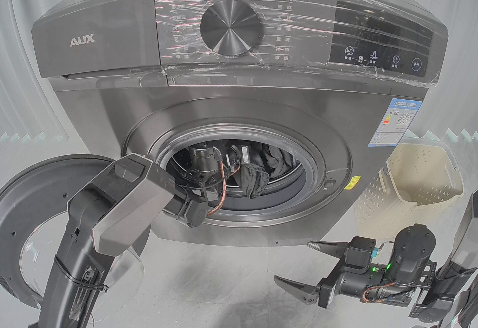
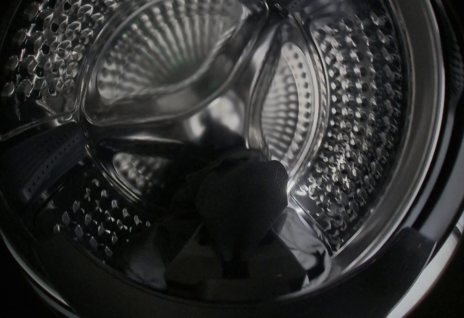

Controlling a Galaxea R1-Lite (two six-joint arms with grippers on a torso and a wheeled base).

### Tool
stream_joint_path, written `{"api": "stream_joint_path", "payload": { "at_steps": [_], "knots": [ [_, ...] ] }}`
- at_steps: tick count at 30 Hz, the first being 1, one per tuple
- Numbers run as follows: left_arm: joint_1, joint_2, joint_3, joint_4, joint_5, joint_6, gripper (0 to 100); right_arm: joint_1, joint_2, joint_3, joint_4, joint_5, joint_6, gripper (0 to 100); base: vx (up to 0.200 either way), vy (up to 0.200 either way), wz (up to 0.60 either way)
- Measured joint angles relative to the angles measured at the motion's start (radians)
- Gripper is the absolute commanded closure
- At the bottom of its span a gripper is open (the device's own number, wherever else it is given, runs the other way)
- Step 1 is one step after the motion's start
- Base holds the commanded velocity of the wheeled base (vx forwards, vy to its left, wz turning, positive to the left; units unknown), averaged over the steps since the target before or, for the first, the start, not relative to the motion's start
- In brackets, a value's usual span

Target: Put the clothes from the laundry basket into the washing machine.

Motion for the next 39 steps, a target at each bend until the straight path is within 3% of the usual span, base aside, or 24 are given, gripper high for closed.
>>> {"api": "stream_joint_path", "payload": {
  "at_steps": [4, 5, 16, 25, 31, 32, 39],
  "knots": [
    [0.013, 0.027, -0.060, 0.000, 0.016, -0.004, 100, -0.001, 0.000, -0.002, 0.000, 0.000, 0.000, 0, 0.000, 0.000, 0.00],
    [0.013, 0.033, -0.068, 0.000, 0.018, -0.004, 0, -0.001, 0.000, -0.002, 0.000, 0.000, 0.000, 0, 0.000, 0.000, 0.00],
    [0.006, 0.030, 0.031, 0.005, 0.019, -0.010, 0, -0.003, 0.000, -0.002, -0.001, 0.000, 0.000, 0, 0.000, 0.000, 0.00],
    [-0.020, -0.014, 0.218, 0.010, -0.026, -0.004, 0, -0.002, 0.001, -0.001, -0.001, 0.000, 0.001, 0, 0.000, 0.000, 0.00],
    [-0.027, -0.012, 0.254, 0.010, -0.038, 0.004, 0, -0.001, 0.003, -0.002, -0.001, 0.000, 0.001, 0, 0.000, 0.000, 0.00],
    [-0.027, -0.008, 0.254, 0.010, -0.038, 0.007, 100, -0.001, 0.003, -0.002, -0.001, 0.000, 0.001, 0, 0.000, 0.000, 0.00],
    [-0.026, 0.034, 0.246, 0.000, -0.040, 0.027, 100, -0.001, 0.008, -0.003, -0.001, 0.000, 0.001, 0, 0.000, 0.000, 0.00]
  ]
}}
